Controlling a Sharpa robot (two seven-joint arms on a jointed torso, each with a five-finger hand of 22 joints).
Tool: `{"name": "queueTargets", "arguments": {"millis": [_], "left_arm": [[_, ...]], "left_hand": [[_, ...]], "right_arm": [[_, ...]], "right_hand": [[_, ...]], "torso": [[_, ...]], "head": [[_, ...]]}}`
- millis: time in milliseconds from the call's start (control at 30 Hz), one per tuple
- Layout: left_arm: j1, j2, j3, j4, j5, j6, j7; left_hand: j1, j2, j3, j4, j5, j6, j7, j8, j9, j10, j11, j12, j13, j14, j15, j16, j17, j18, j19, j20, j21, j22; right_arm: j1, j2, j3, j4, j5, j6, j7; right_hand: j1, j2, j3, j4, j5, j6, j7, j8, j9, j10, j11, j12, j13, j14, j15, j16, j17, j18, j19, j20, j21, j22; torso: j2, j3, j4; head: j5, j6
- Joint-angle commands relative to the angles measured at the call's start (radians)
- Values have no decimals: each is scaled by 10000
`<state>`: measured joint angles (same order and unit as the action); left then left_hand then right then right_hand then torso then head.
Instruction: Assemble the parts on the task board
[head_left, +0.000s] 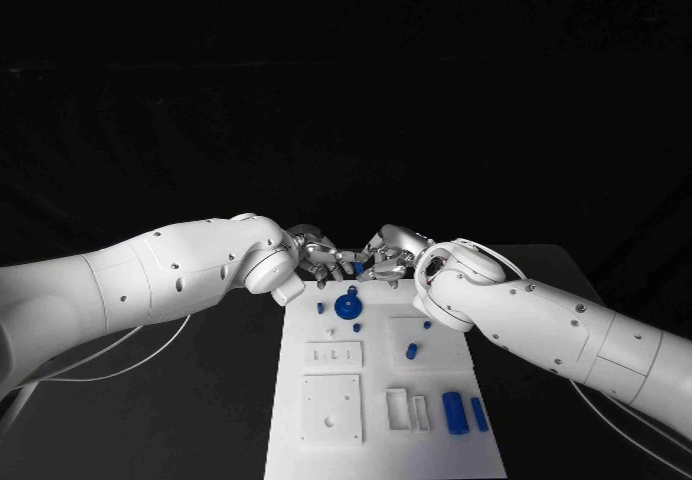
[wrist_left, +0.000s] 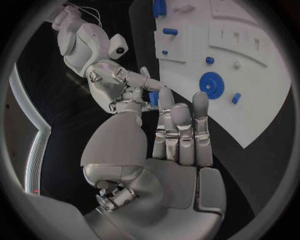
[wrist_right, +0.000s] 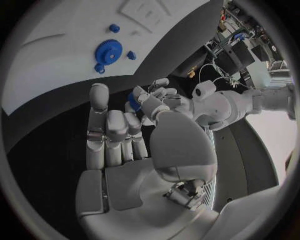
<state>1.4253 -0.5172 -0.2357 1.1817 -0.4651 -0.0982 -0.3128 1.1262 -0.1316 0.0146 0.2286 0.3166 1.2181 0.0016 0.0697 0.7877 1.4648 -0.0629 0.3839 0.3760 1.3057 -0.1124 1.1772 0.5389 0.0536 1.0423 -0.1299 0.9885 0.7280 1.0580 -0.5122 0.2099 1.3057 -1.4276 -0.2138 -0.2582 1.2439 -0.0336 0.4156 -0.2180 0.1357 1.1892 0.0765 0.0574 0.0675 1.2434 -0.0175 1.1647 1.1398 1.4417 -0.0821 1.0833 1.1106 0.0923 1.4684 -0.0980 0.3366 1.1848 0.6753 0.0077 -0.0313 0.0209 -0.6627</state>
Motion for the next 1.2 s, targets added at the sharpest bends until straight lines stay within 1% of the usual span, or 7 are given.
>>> {"name": "queueTargets", "arguments": {"millis": [33, 167, 400, 533, 700, 867, 1200], "left_arm": [[-5, 70, 6, -8, -174, -18, -178], [-9, 106, 6, -21, -186, 12, -206], [-15, 151, 6, -55, -206, 40, -265], [-17, 160, 6, -65, -212, 63, -277], [-19, 170, 6, -81, -215, 71, -285], [-19, 180, 6, -98, -216, 97, -275], [-20, 218, 6, -97, -229, 186, -264]], "left_hand": [[53, -28, -12, -9, -73, -89, 28, -63, -58, 396, 7, -48, 21, -87, 20, 58, -31, -109, 53, 27, -79, 76], [58, -38, -19, -20, -142, -114, 40, -60, -86, 391, 17, -59, 22, -97, 26, 57, -38, -111, 51, 31, -101, 100], [133, 14, -22, -124, -158, -127, 50, -60, -213, 394, 21, -103, 37, -117, 33, 84, -65, -112, 73, 41, -216, 252], [153, 105, -32, -243, -183, -105, 42, -50, -292, 398, 16, -87, 68, -116, 30, 115, -87, -121, 107, 37, -341, 459], [301, 417, -108, -621, -84, -127, 35, -58, -314, 391, 10, -93, 71, -129, 22, 131, -97, -133, 138, 29, -459, 633], [638, 912, -247, -1170, 219, -173, 7, -60, -393, 387, -4, -119, 60, -135, 8, 131, -109, -146, 162, 16, -570, 784], [1059, 1288, -382, -1646, 810, -240, -6, -62, -659, 365, -10, -220, 14, -157, 11, 124, -119, -163, 186, 13, -722, 992]], "right_arm": [[3, 40, -7, 28, -180, 200, -53], [6, 51, -9, 31, -192, 213, -57], [11, 81, -12, 30, -201, 212, -61], [13, 101, -12, 23, -202, 231, -62], [17, 129, -13, 5, -203, 278, -65], [19, 151, -14, -9, -203, 317, -70], [19, 182, -16, -34, -213, 353, -101]], "right_hand": [[89, -24, -12, 40, 30, 89, -20, 60, 78, 20, -26, -58, -9, 70, 1, -43, -14, 8, 352, -56, 20, -11], [89, -22, -29, 51, 54, 84, -19, 57, 76, 16, -27, -61, -14, 71, -3, -49, -14, 8, 353, -59, 21, -24], [93, -24, -40, 56, 76, 92, -22, 59, 78, 13, -30, -68, -22, 66, -4, -70, -26, 7, 350, -62, 15, -40], [93, -24, -40, 56, 76, 92, -22, 59, 78, 13, -30, -68, -22, 66, -4, -70, -26, 7, 350, -62, 15, -40], [91, -32, -50, 58, 85, 95, -23, 59, 78, 7, -30, -74, -29, 68, -6, -71, -23, 6, 349, -63, 8, -53], [91, -32, -50, 58, 85, 95, -23, 59, 78, 7, -30, -74, -29, 68, -6, -71, -23, 6, 349, -63, 8, -53], [92, -31, -67, 62, 105, 101, -26, 61, 79, 3, -31, -77, -33, 66, -10, -79, -25, 7, 347, -66, 3, -66]], "torso": [[2, 5, -6], [4, 13, 5], [3, 2, -6], [4, 7, -6], [5, 2, -2], [7, 4, 1], [8, 9, -7]], "head": [[-8, -8], [13, -10], [44, -4], [36, -2], [35, 10], [35, 8], [69, -16]]}}
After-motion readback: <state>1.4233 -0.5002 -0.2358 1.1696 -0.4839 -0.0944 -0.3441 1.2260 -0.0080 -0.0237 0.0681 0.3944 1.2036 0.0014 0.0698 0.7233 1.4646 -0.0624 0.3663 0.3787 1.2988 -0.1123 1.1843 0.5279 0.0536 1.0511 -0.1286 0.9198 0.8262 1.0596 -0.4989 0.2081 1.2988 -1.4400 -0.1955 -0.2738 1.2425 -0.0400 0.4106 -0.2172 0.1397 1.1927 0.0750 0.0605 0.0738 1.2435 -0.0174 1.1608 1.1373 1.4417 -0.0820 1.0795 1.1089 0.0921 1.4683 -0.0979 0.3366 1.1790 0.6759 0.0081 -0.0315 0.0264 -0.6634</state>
